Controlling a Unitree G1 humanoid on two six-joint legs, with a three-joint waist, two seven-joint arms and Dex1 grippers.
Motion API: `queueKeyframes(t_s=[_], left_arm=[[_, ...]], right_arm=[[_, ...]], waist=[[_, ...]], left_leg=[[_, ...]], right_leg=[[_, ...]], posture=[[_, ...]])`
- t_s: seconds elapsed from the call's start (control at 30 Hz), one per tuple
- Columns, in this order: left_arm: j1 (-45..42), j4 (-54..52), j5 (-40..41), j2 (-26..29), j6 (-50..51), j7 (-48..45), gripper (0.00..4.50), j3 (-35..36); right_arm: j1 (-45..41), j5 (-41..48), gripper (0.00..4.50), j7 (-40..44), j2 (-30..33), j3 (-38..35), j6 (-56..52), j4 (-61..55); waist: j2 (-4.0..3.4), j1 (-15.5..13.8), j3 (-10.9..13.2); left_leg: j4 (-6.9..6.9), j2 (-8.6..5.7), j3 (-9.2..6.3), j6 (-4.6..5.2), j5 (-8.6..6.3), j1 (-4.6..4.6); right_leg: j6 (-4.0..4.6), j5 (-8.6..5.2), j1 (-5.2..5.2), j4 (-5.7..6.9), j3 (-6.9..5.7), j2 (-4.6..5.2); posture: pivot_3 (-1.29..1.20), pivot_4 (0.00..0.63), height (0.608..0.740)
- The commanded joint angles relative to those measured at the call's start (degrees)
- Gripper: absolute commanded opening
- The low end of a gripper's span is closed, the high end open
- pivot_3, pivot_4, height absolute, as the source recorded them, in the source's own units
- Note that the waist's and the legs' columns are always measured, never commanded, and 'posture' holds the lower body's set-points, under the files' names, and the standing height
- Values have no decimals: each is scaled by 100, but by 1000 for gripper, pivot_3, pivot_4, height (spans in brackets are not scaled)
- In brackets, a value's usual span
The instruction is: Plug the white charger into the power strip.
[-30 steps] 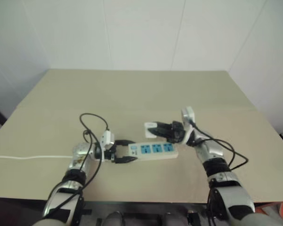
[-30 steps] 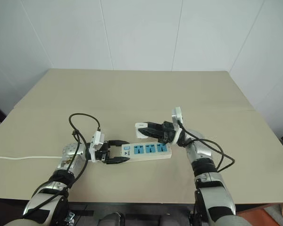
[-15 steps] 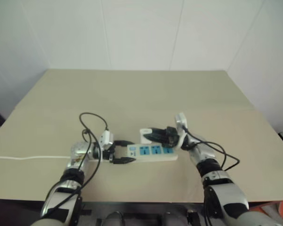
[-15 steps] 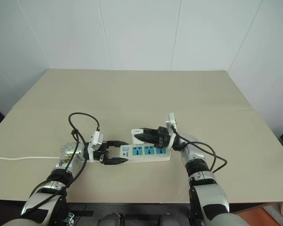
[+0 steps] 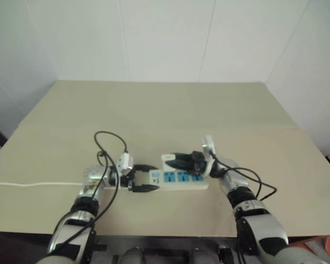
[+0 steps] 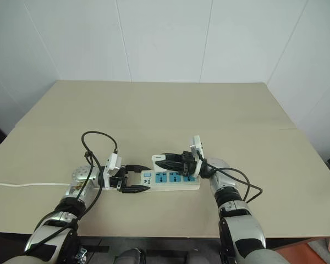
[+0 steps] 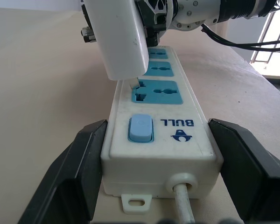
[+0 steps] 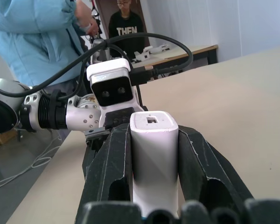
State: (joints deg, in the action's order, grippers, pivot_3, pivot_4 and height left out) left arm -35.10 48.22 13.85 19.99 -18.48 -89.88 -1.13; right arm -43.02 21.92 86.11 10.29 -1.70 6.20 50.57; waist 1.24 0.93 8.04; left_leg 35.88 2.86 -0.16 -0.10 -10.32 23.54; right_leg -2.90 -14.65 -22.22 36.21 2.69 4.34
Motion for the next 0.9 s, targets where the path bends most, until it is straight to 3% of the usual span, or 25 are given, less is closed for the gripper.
queueKeyframes(t_s=[0.03,0.9], left_arm=[[-61,-17,-22,-5,23,-98,3221,-96],[-28,-36,-21,25,15,-96,3221,-88]], right_arm=[[-33,-46,1098,124,8,-25,179,4],[121,-282,1098,166,-4,73,400,82]], waist=[[0,0,0],[0,-1,0]], left_leg=[[0,0,0,0,0,0],[0,0,0,0,0,-3]], right_leg=[[0,0,0,0,0,0],[0,0,3,0,0,0]], posture=[[0,150,740],[0,150,740]])
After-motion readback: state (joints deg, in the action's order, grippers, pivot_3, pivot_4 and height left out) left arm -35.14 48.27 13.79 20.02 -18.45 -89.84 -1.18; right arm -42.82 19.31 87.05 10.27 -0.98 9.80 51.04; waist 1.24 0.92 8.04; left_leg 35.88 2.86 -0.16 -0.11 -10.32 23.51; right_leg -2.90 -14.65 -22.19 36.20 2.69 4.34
